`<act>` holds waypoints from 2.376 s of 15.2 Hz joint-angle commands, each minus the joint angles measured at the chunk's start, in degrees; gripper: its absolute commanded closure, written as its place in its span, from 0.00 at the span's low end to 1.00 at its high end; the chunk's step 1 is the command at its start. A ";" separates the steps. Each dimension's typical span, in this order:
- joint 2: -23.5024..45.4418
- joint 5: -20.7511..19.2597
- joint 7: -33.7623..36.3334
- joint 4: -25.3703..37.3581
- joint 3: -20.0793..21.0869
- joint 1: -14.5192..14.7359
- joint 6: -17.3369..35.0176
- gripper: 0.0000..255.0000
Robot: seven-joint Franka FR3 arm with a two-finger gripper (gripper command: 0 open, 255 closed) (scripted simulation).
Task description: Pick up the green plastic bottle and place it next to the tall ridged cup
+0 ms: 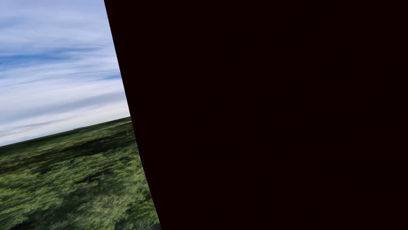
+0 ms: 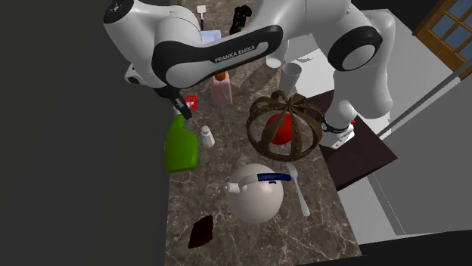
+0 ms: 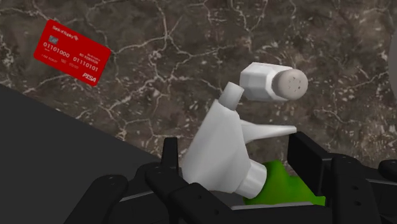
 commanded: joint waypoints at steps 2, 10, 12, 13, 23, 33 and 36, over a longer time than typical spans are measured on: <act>0.35 0.03 -0.07 2.91 0.01 0.01 -2.58 1.00; 2.54 0.20 -0.55 12.30 -0.04 -0.29 -9.76 1.00; -4.32 -0.38 -1.07 1.70 -0.36 -0.34 -5.96 1.00; -7.28 -0.67 -1.35 -2.70 -0.53 -0.42 -4.49 1.00; -30.91 -3.92 -4.70 -33.40 -2.60 -2.28 3.07 1.00; -50.93 -8.62 -9.39 -52.95 -5.63 -5.74 3.41 1.00; -51.81 -8.95 -9.48 -55.20 -5.89 -5.99 4.82 1.00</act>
